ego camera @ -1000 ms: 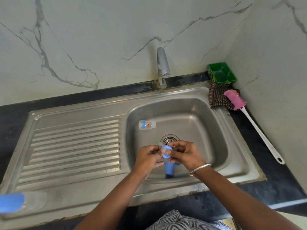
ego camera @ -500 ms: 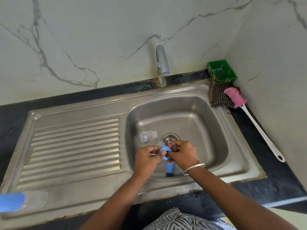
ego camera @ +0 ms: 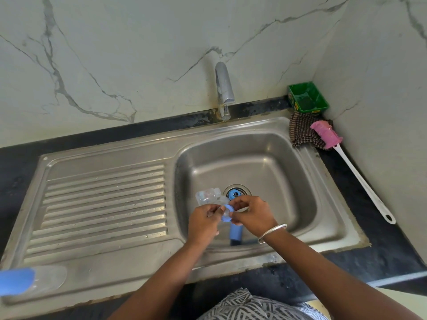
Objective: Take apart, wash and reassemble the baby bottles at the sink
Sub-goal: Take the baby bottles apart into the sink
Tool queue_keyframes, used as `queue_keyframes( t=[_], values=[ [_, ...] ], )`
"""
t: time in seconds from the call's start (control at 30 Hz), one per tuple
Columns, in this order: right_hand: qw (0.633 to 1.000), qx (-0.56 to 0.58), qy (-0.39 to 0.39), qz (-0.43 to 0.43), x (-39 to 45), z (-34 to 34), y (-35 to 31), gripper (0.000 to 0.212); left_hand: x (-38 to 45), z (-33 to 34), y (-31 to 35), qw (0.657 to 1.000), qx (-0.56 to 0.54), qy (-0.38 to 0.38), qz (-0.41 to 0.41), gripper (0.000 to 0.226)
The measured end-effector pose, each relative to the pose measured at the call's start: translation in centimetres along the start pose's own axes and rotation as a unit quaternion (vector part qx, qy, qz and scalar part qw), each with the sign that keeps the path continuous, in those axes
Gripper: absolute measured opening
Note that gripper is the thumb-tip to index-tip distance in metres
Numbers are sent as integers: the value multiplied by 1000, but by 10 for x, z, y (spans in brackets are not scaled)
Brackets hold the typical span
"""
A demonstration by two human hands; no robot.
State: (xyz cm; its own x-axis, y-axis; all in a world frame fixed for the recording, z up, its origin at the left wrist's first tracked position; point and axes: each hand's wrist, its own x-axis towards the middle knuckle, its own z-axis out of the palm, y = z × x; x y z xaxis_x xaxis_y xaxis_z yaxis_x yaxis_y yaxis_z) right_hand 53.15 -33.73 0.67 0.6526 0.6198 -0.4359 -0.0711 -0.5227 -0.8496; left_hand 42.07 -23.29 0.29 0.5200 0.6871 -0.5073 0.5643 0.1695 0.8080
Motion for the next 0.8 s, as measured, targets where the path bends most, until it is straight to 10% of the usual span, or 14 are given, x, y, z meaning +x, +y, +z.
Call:
queue_keyframes(
  t=[0.17,0.53,0.8],
  values=[
    [996,-49,66,26,6,-8,14,19,6,0,-7,999,34,-2,-30,10],
    [977,184,-76,70,1,-14,7,19,3,6,0,988,-79,-82,-102,22],
    [997,-38,-10,-67,3,-9,13,22,2,-4,4,987,-41,-96,-121,28]
  ],
)
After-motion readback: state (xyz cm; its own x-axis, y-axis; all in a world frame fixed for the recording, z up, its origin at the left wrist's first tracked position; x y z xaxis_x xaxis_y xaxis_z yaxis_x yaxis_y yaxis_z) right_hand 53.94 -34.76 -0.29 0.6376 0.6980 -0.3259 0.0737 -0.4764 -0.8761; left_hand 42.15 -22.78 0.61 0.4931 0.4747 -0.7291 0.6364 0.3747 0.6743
